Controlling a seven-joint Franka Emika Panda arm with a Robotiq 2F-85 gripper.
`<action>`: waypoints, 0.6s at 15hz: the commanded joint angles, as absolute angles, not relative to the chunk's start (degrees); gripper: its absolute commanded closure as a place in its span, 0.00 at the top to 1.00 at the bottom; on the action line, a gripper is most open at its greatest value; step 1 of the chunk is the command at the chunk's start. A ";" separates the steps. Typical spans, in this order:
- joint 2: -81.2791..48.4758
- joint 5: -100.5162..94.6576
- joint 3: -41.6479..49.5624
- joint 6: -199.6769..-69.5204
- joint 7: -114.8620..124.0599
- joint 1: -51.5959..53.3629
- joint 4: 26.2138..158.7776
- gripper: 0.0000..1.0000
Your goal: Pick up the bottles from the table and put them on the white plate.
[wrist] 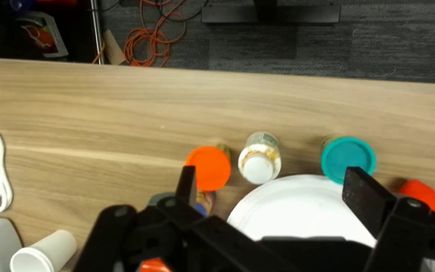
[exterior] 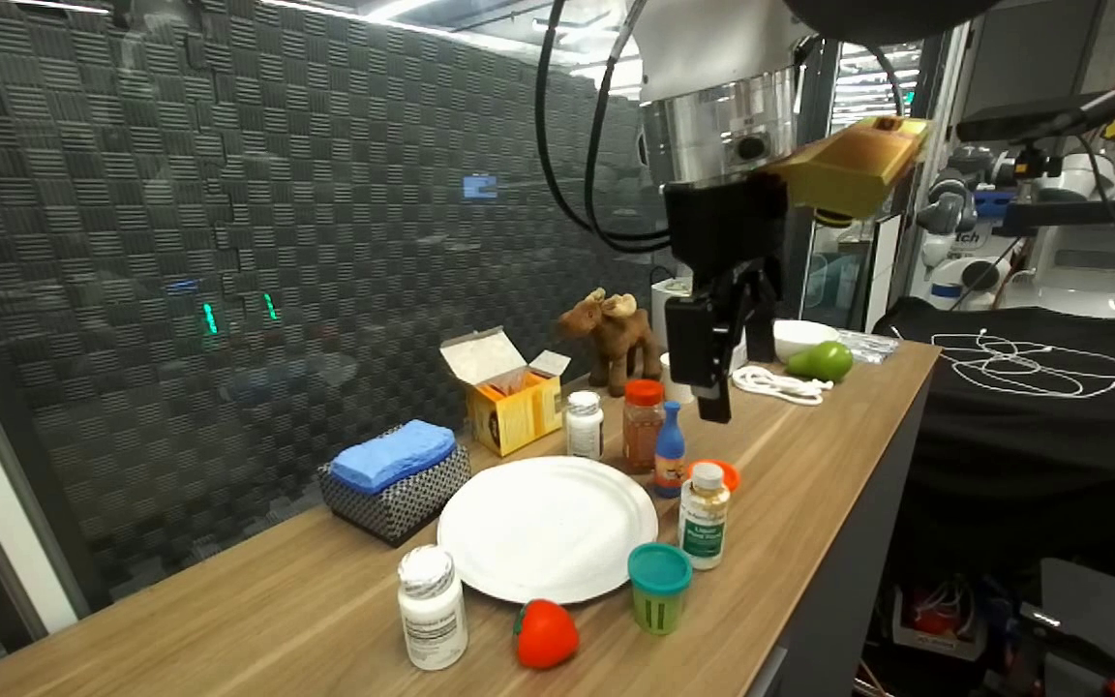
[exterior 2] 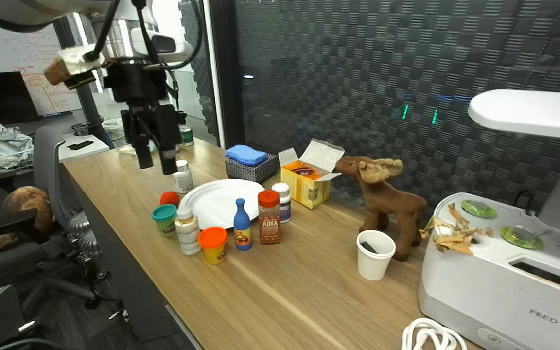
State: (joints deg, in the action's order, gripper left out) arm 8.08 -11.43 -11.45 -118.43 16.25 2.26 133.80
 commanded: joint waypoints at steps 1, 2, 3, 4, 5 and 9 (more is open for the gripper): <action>2.63 -15.08 -8.21 -123.37 14.88 1.78 126.53 1.00; 1.00 -15.27 -7.28 -124.96 13.99 1.71 124.75 1.00; -0.78 -15.03 -6.42 -126.38 12.81 1.68 122.87 1.00; -2.63 -13.75 -5.65 -127.52 10.82 1.78 121.08 1.00; -4.50 -12.89 -5.08 -128.96 9.49 1.88 119.57 1.00; -13.45 -11.34 -4.12 -132.70 5.16 2.43 113.63 1.00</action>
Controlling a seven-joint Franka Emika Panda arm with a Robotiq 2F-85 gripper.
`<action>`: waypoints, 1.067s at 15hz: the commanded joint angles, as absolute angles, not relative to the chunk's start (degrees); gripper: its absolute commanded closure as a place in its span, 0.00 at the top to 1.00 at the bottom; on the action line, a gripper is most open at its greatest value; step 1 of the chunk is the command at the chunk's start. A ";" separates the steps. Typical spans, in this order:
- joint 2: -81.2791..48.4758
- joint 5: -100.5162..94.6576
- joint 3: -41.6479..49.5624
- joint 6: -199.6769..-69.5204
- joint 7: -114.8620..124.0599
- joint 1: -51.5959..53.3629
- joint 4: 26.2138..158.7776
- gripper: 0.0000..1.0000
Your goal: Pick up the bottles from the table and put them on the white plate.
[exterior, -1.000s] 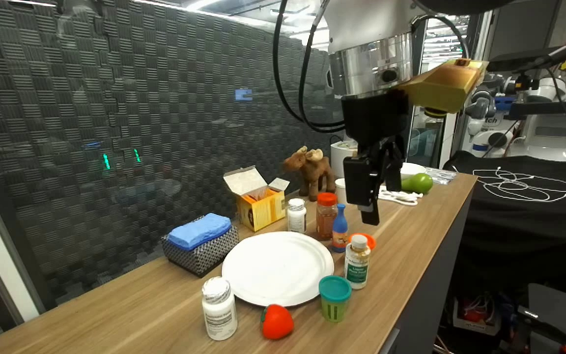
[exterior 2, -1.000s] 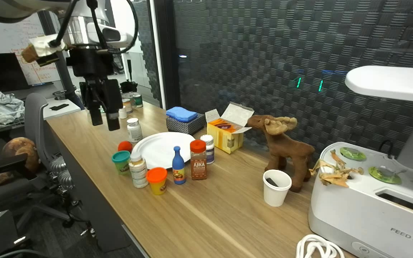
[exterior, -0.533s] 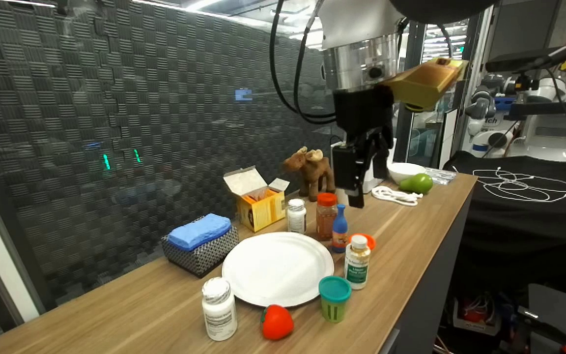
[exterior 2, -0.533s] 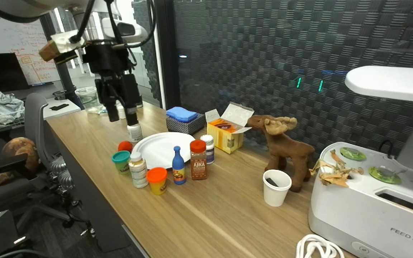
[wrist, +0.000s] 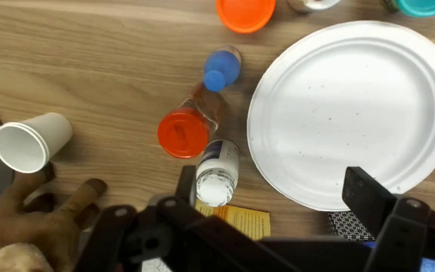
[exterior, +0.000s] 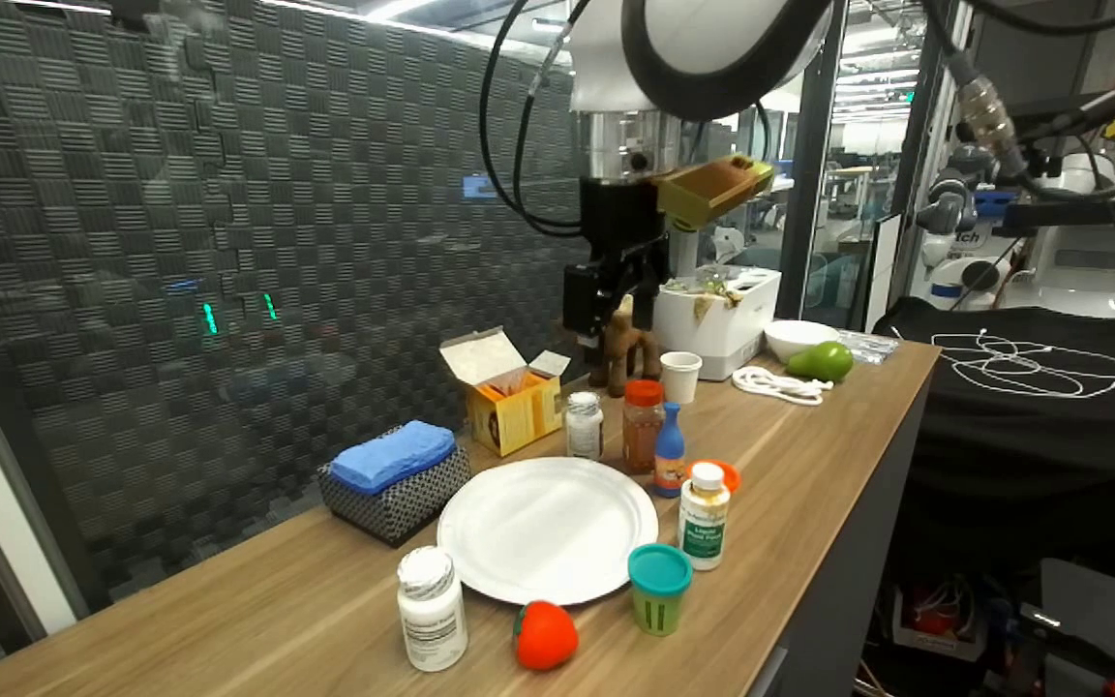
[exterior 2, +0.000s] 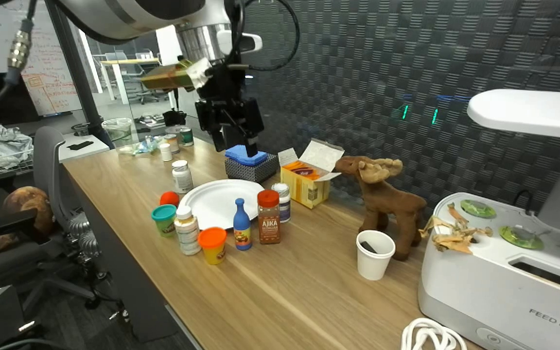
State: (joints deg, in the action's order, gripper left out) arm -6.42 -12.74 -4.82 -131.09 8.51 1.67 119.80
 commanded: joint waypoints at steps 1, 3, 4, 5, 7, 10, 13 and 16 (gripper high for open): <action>-15.67 -11.85 -4.01 -132.79 4.62 2.63 112.22 1.00; -19.30 -12.61 -3.61 -132.15 3.75 2.98 109.92 1.00; -20.77 -13.21 -3.26 -131.74 3.93 3.31 108.86 1.00; -22.14 -13.89 -2.74 -131.76 4.14 3.54 107.99 1.00; -24.37 -14.03 -1.95 -132.12 4.24 3.70 106.20 1.00; -26.51 -14.55 -0.48 -132.63 5.14 4.08 103.83 1.00; -27.46 -14.39 0.25 -132.58 4.89 4.01 102.06 1.00; -28.29 -13.81 0.29 -132.02 4.32 3.84 100.80 1.00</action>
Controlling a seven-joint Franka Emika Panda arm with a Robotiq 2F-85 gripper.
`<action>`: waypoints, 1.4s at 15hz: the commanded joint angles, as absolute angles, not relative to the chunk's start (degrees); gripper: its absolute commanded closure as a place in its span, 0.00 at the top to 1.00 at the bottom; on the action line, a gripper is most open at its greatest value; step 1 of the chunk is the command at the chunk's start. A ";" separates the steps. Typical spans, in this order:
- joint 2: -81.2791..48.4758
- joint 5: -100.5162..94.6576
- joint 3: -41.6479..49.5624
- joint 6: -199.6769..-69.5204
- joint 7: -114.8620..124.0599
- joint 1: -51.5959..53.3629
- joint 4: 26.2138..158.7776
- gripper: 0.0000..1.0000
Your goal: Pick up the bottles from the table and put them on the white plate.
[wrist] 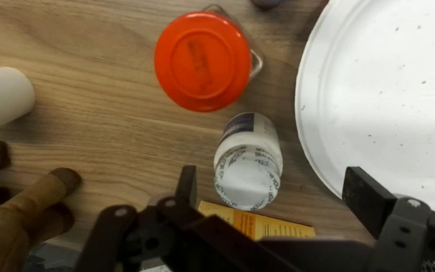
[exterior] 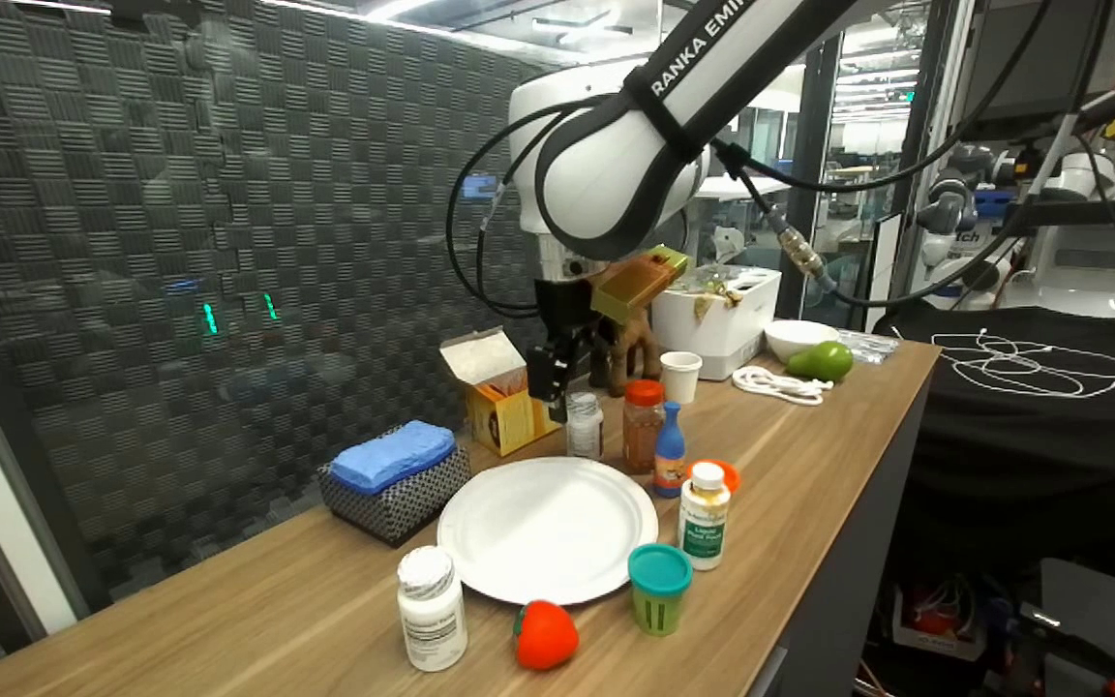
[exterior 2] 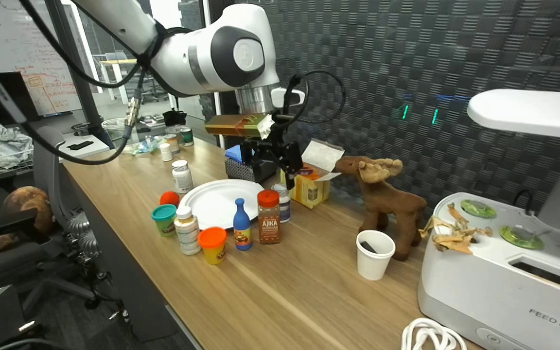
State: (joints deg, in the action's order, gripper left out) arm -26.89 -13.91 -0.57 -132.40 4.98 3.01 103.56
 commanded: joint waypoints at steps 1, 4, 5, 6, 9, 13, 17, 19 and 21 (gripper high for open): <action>-28.60 -14.01 0.41 -131.78 4.42 3.96 100.48 0.96; -29.73 -15.53 1.28 -130.81 5.57 4.70 99.61 0.76; -30.10 -16.08 1.66 -130.39 6.07 4.95 99.34 0.62; -30.44 -16.88 2.25 -130.21 6.67 5.39 99.16 0.54; -31.15 -18.99 3.72 -130.09 7.94 6.44 98.68 0.31; -29.69 -21.80 4.97 -128.98 10.90 8.20 98.55 0.23; -26.72 -21.20 3.86 -125.71 12.75 9.50 98.89 0.20; -25.34 -19.86 2.54 -124.22 12.58 9.88 99.47 0.20; -23.92 -18.72 1.16 -123.05 12.86 10.37 100.33 0.20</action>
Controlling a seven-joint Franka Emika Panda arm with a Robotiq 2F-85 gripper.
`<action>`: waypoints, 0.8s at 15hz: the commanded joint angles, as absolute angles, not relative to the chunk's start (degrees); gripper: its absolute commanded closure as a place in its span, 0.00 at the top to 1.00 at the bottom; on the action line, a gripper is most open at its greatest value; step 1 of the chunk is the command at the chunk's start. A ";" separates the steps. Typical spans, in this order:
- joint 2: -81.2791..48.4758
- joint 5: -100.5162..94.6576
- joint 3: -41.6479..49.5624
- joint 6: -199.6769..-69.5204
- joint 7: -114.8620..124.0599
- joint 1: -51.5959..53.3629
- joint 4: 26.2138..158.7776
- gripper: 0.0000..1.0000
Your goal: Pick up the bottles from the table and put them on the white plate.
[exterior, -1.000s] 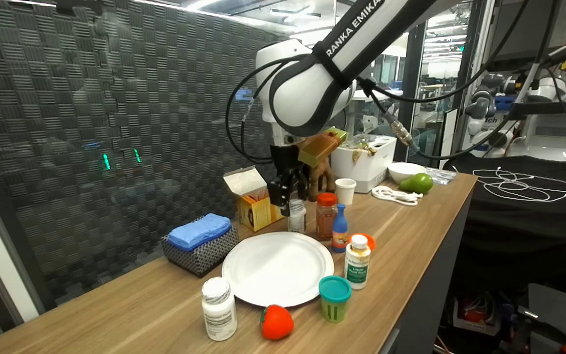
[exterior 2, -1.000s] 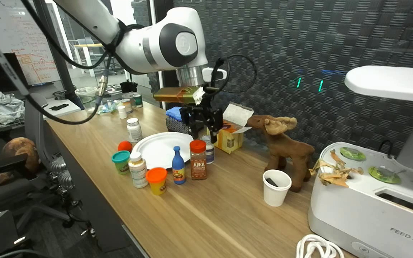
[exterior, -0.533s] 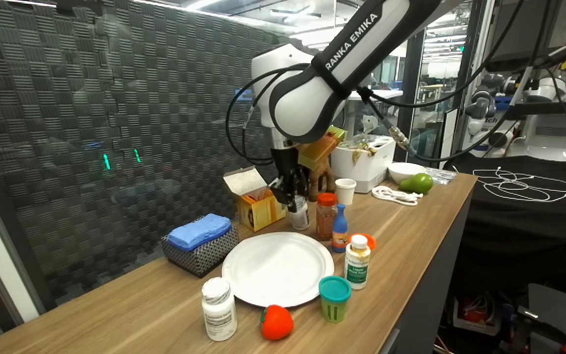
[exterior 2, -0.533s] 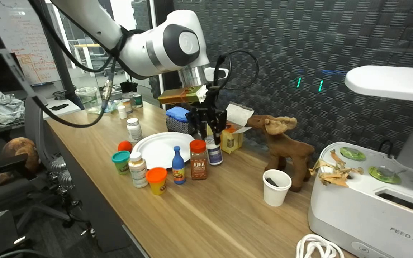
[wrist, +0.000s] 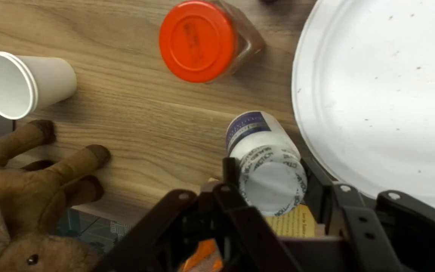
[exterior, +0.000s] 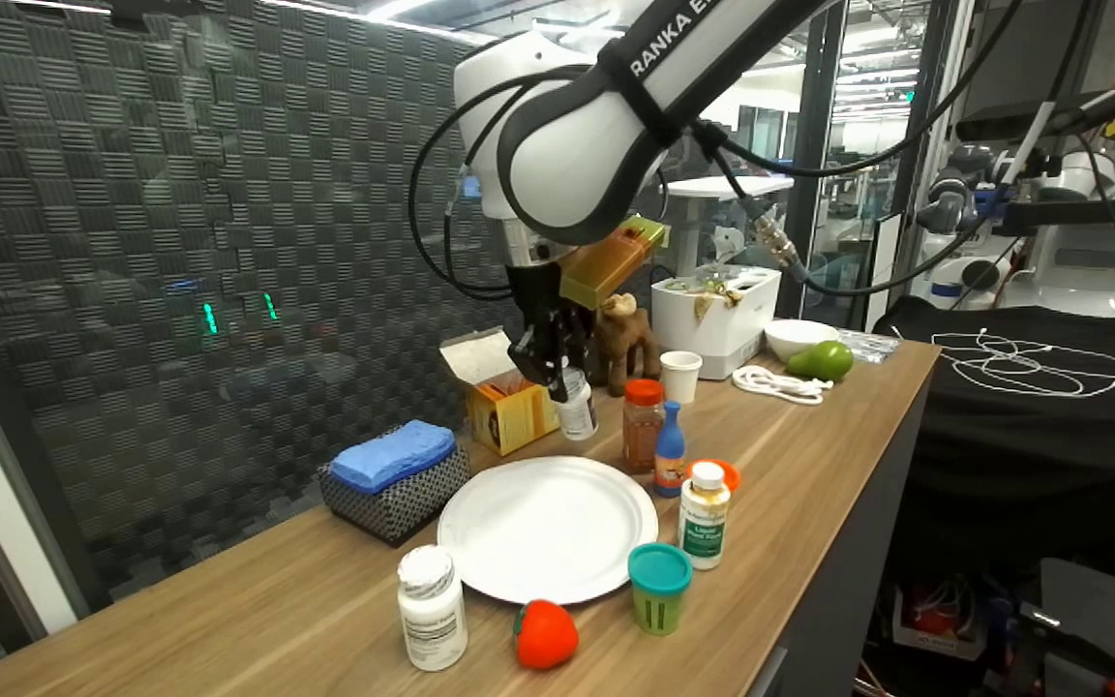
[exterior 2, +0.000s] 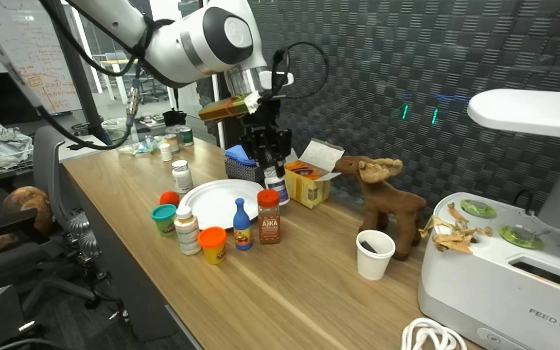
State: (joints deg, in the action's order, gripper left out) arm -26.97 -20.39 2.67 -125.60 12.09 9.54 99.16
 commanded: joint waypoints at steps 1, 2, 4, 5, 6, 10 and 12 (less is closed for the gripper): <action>-23.13 -18.19 0.50 -122.56 13.21 10.72 100.97 0.20; -22.47 -16.84 -0.57 -122.22 12.43 10.63 101.36 0.20; -22.24 -13.44 -2.86 -122.91 10.16 10.13 102.03 0.20; -22.77 -11.34 -3.94 -124.02 9.14 9.74 102.07 0.20; -23.27 -10.72 -4.25 -124.72 9.40 10.00 102.02 0.20; -25.17 -10.00 -4.85 -128.68 9.48 10.54 102.09 0.20; -25.78 -10.60 -4.52 -130.95 9.80 10.78 102.24 0.20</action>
State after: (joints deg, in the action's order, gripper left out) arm -25.48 -10.93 -4.85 -127.48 10.45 10.48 101.94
